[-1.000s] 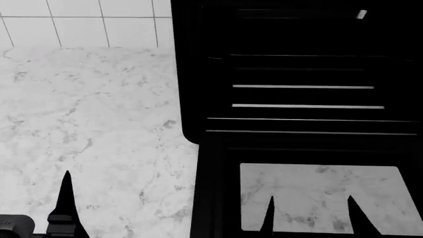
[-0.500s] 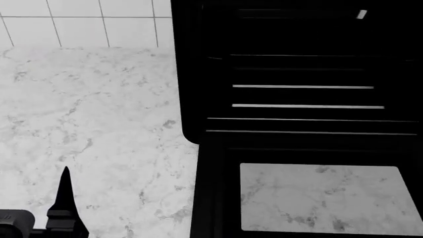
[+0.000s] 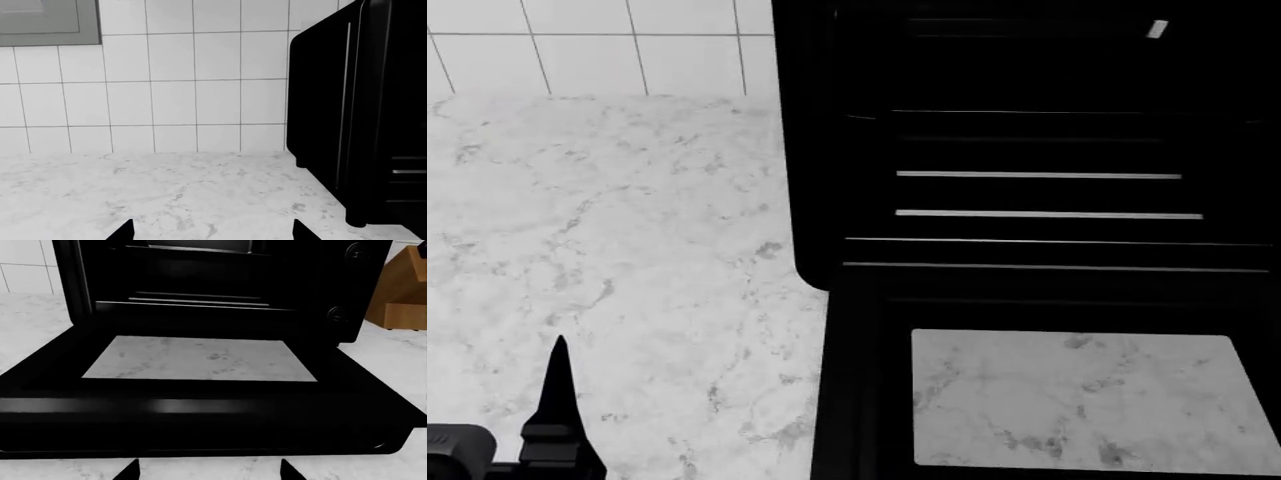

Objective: Close the toaster oven door.

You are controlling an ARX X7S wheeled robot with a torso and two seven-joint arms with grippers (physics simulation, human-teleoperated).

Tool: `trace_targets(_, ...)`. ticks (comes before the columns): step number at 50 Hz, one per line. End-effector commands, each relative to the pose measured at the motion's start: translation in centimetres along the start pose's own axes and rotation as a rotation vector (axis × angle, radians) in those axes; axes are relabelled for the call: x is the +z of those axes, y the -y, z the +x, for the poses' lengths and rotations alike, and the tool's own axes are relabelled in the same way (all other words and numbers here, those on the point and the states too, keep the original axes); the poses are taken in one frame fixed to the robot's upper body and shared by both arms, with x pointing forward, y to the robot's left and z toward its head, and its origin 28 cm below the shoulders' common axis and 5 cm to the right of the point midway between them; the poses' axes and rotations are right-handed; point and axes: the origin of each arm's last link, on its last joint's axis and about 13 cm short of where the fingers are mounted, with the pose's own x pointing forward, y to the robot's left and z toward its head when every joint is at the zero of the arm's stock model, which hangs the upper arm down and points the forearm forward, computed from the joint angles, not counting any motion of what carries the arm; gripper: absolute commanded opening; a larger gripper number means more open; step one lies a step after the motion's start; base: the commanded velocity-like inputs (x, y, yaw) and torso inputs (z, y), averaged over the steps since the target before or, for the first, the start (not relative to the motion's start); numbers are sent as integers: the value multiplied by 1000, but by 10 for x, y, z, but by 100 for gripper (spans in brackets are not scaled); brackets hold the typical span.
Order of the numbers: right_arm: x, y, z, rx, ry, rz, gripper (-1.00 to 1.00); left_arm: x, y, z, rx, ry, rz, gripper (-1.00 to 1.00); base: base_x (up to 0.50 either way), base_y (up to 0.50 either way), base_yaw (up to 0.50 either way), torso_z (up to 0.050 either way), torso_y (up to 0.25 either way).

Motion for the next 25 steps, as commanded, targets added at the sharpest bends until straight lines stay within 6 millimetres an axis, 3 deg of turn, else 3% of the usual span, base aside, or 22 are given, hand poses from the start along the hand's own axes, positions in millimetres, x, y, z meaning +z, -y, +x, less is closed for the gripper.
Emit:
trace_targets(1,-9,1,-3,-14,-35,14,100,0,0,-2,-1,1,-3,100,0,0,0,0,0)
trace_targets(25,-17,1,16,-16,-61,-15,100,-3,0,-2,-6,-5,-6,100,0,0,0,0,0)
